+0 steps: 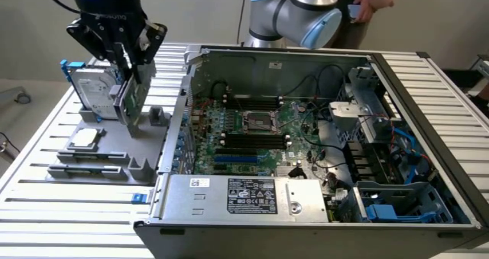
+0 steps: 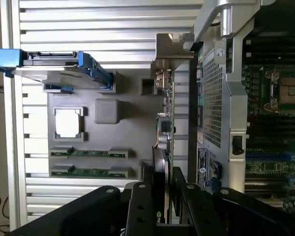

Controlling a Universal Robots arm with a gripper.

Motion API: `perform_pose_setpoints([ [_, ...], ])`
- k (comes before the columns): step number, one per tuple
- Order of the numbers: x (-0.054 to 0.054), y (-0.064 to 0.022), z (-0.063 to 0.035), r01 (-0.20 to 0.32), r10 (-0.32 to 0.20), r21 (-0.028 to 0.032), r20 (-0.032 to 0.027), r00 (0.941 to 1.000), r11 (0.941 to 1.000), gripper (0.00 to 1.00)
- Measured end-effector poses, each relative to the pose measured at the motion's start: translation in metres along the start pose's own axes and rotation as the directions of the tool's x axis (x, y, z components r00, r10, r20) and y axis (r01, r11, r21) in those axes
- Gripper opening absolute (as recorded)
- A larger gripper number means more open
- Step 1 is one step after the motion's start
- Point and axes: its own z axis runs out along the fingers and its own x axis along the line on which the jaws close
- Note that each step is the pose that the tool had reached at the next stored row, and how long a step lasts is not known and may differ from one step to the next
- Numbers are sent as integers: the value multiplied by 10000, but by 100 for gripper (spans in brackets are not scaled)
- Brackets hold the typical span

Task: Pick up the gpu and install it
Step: 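Pick up the gpu and move the gpu toward the slot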

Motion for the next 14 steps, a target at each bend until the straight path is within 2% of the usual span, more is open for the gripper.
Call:
perform_pose_setpoints([
  [4,-140,-31,-186,0,0,-3,-7,10000,10000,26],
  [8,-287,-56,-352,-1,1,-3,-41,10000,10000,26],
  [14,-527,-112,-481,-3,3,-3,-148,9999,10000,26],
])
